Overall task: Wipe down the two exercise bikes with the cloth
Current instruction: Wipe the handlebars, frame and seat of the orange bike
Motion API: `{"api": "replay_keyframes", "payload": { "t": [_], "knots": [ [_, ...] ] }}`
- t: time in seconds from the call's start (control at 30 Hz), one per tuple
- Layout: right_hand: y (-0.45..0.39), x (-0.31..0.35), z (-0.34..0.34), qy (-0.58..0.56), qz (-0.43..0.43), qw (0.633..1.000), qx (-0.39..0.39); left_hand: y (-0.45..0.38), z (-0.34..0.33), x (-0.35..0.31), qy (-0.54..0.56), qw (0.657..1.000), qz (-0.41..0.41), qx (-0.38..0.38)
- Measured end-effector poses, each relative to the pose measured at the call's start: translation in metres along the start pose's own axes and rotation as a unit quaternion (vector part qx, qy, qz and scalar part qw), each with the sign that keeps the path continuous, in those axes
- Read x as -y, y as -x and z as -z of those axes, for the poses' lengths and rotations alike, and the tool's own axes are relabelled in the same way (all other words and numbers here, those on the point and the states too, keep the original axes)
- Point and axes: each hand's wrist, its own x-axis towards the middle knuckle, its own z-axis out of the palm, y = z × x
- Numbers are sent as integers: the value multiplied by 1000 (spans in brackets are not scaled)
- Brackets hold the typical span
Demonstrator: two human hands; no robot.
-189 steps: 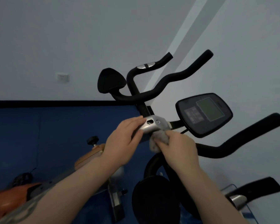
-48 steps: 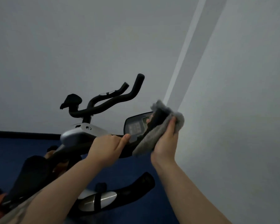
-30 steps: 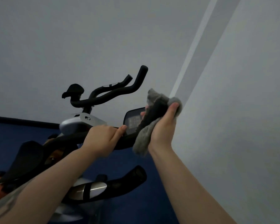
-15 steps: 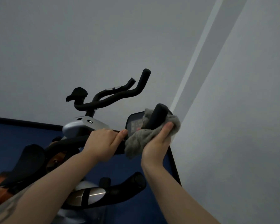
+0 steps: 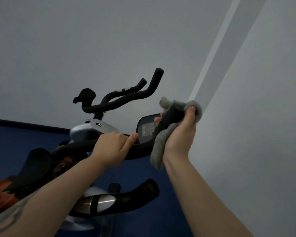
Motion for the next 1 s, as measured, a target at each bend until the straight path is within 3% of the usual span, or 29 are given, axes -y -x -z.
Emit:
{"api": "replay_keyframes", "payload": {
  "t": [0.07,0.13,0.2,0.27,0.37,0.53,0.67,0.87,0.93,1.0],
  "knots": [
    [11,-13,6,14,-22,1000,-9,2,0,1,-6,1000,-6,0],
    [25,-25,14,3,-97,995,-22,3,1,0,-23,1000,-2,-3],
    [20,-18,15,-4,-123,992,7,2,1,-1,-35,999,1,-3],
    [4,2,5,-11,-66,997,31,1,1,-2,-33,999,-2,-4],
    [7,9,-6,12,4,1000,-25,0,2,-2,-22,1000,4,7],
    [33,-9,0,70,5,996,-60,1,2,-2,-25,1000,-5,9],
    [10,12,-12,75,81,992,-56,1,4,-4,-15,1000,3,8],
    [39,-15,3,118,8,989,-94,2,2,-3,-26,999,-17,8],
    [29,-7,6,150,43,985,-76,1,3,-3,-36,999,-20,7],
    [22,6,5,200,130,970,-39,1,3,-3,-39,999,-16,15]
  ]
}}
